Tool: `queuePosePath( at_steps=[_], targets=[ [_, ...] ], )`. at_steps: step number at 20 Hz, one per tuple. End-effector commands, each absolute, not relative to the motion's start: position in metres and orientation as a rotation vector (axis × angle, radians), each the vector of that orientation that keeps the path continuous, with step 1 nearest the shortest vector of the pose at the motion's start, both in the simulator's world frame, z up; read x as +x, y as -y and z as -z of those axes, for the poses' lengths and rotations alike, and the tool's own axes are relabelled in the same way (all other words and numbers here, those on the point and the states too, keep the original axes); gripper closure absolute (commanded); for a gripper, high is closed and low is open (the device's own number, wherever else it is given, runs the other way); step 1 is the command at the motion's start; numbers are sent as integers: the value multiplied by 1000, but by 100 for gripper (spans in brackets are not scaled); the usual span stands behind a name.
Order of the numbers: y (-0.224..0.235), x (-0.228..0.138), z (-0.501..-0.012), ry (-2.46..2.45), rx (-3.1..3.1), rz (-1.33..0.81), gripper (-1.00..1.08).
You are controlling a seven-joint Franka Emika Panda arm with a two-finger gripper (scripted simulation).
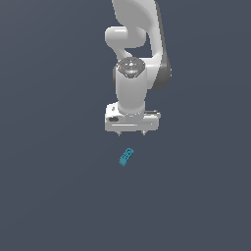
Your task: Pick up the object and move it to a goal position.
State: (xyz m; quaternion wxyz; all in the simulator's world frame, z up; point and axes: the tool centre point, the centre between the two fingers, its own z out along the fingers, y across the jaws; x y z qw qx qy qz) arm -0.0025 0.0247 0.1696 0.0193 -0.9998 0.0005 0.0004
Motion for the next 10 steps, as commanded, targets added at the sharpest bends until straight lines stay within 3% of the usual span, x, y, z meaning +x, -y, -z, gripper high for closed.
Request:
queuePosePath(
  at_steps=[1, 10],
  targets=[
    [-23, -3, -171, -11, -3101, -4, -92],
    [-23, 0, -164, -73, -3102, -4, -92]
  ],
)
